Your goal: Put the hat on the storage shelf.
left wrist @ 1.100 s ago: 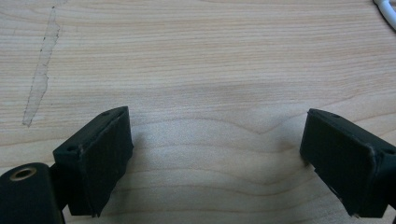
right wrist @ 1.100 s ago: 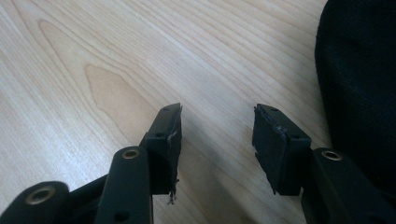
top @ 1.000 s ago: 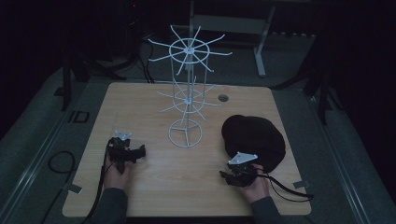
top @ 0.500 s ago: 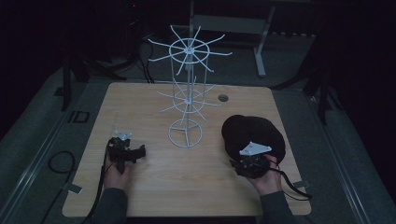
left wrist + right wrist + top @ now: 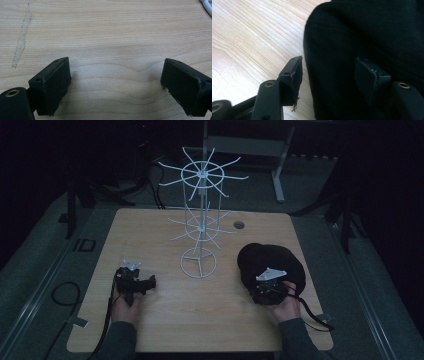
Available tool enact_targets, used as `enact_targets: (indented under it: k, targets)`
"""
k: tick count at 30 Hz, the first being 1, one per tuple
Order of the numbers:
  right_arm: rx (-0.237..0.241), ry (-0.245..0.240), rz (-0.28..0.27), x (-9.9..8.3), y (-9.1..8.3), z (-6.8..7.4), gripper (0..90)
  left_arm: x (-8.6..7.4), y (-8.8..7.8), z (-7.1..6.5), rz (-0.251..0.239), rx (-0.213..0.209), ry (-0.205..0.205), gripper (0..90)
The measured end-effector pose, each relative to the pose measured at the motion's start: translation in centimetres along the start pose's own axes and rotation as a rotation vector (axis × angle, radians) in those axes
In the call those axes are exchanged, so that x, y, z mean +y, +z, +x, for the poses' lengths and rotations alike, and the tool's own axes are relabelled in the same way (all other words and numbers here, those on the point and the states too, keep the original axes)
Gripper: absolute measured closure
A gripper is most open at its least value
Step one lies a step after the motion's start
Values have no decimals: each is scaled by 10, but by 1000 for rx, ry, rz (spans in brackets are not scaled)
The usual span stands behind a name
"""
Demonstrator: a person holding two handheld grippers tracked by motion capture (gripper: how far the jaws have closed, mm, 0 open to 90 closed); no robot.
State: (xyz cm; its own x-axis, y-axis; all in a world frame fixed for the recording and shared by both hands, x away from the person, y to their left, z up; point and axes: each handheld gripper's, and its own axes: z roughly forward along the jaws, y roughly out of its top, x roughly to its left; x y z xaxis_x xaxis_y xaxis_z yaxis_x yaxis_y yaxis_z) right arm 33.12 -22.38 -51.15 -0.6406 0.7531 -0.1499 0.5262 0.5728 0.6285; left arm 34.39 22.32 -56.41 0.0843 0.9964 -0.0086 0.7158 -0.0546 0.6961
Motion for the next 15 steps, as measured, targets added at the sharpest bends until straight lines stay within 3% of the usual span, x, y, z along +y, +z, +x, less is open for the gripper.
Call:
enact_targets:
  k: [1,5,10,12,15]
  targets:
    - [-20,-11,14,3,4,1,378,0,0,0,-1,1,-1,101]
    - [-7,6,43,6,17,-4,379,0,0,0,-1,1,-1,102]
    - [0,28,96,7,29,-7,450,0,0,0,-1,1,-2,102]
    - [1,35,99,6,29,-7,450,0,0,0,-1,1,-1,102]
    - [20,28,64,1,11,-8,424,0,0,0,-1,0,-2,102]
